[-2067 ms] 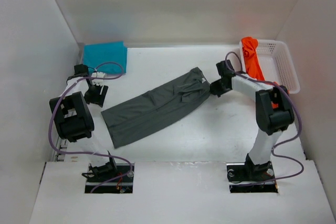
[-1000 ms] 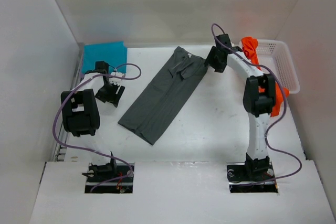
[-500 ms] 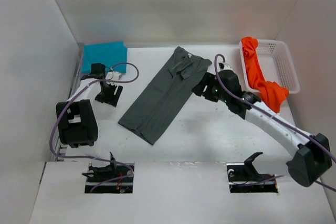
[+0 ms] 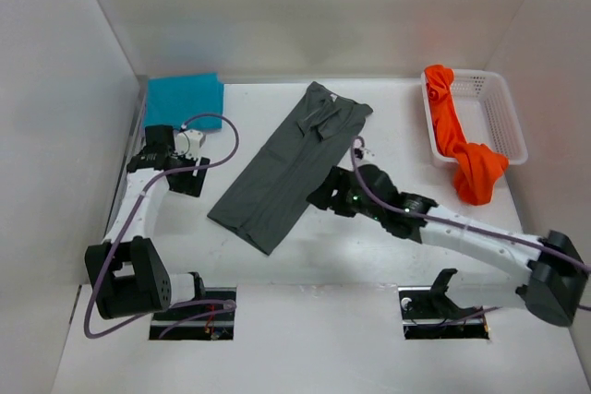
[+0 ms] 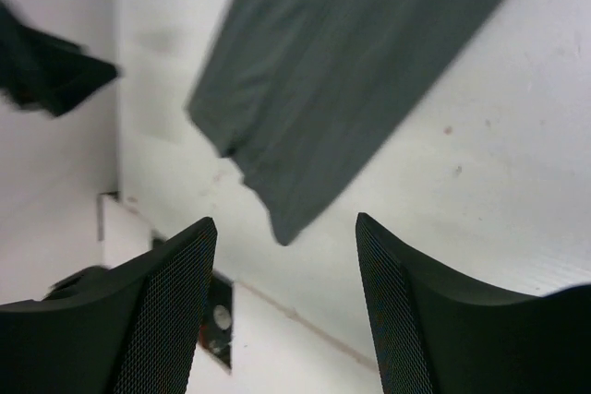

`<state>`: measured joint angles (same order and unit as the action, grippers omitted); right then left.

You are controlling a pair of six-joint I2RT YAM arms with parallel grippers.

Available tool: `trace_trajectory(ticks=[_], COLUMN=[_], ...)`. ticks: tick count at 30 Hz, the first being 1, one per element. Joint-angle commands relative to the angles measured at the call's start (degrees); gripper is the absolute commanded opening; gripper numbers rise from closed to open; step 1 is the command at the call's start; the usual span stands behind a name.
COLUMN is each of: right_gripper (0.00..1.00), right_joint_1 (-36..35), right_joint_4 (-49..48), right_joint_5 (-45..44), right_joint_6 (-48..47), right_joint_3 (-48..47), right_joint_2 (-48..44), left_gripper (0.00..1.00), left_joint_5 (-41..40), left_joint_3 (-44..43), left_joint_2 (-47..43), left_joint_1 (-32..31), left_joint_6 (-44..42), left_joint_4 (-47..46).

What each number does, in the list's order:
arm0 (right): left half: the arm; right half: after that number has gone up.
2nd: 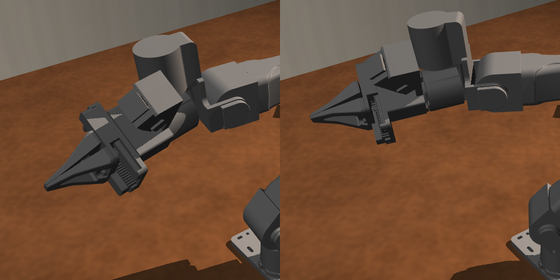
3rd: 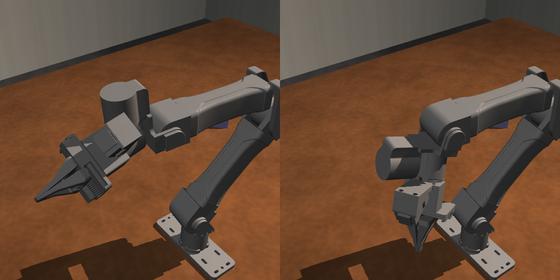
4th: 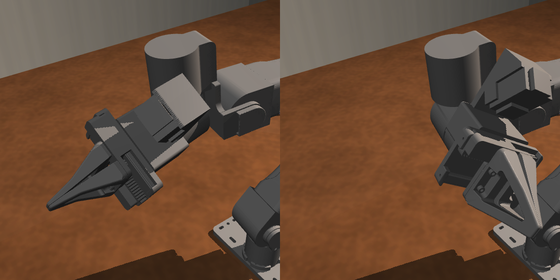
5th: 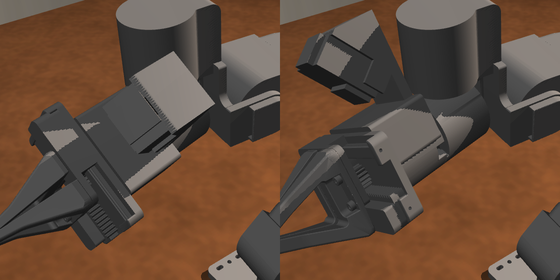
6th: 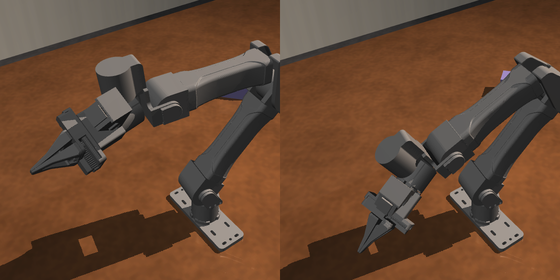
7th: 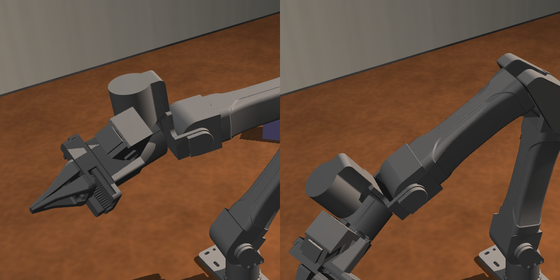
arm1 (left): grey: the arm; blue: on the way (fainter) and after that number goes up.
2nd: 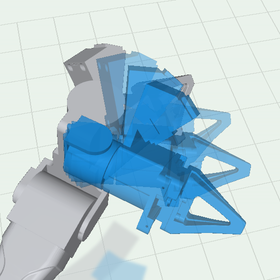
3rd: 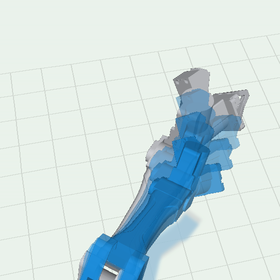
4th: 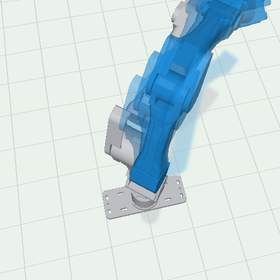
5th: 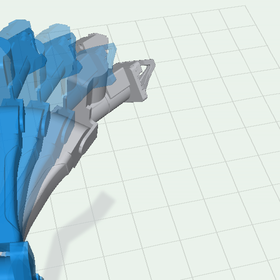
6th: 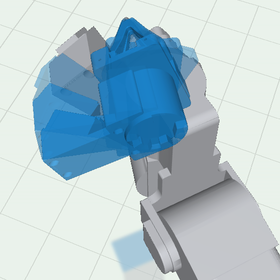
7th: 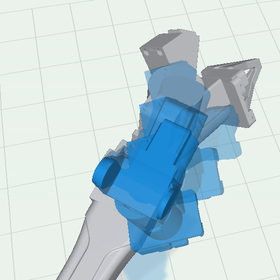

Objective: Fold and stack the t-shirts
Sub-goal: Rotate the tshirt 90 degrees

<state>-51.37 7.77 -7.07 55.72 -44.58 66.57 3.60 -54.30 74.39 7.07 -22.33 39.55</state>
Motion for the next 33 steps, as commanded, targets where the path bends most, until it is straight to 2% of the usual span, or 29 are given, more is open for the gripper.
trace_trajectory(ticks=[1,7,14,22,26,28,30,31,33], right_gripper=[0.66,0.66,0.66,0.63,0.50,0.36,0.13,0.06,0.02], right_joint_1=[-2.45,-6.84,-13.61,-14.76,-14.41,-14.50,-14.41,-14.41,-14.41], right_joint_4=[-2.41,-1.18,-5.21,-13.39,-15.24,-16.20,-18.39,-19.62,-21.65], right_joint_5=[-4.44,-6.38,-3.05,1.09,2.06,2.24,2.50,2.59,2.41], right_joint_6=[4.82,11.32,22.93,29.52,31.37,32.78,34.36,35.23,36.73], right_joint_3=[-2.61,-10.79,-11.23,-11.41,-10.71,-9.04,-6.50,-4.92,-1.41], right_joint_2=[8.99,23.86,33.61,41.01,41.98,41.72,41.45,41.10,39.79], left_gripper=[0.71,0.72,0.71,0.72,0.72,0.72,0.72,0.71,0.70], left_joint_5=[0.71,2.47,3.70,4.84,4.93,4.93,4.93,4.93,4.93], left_joint_3=[0.61,0.42,2.09,3.07,2.27,2.27,2.36,2.53,2.62], left_joint_2=[-1.97,-3.55,-3.11,-4.52,-4.78,-5.04,-5.31,-5.40,-6.01], left_joint_1=[-0.08,1.50,2.91,3.43,3.43,3.70,3.70,3.61,2.47], left_joint_6=[2.81,3.78,3.87,3.61,2.82,2.64,2.64,2.55,1.50], left_joint_4=[0.00,-0.35,-1.23,-1.14,-0.18,-0.18,-0.09,0.09,0.96])
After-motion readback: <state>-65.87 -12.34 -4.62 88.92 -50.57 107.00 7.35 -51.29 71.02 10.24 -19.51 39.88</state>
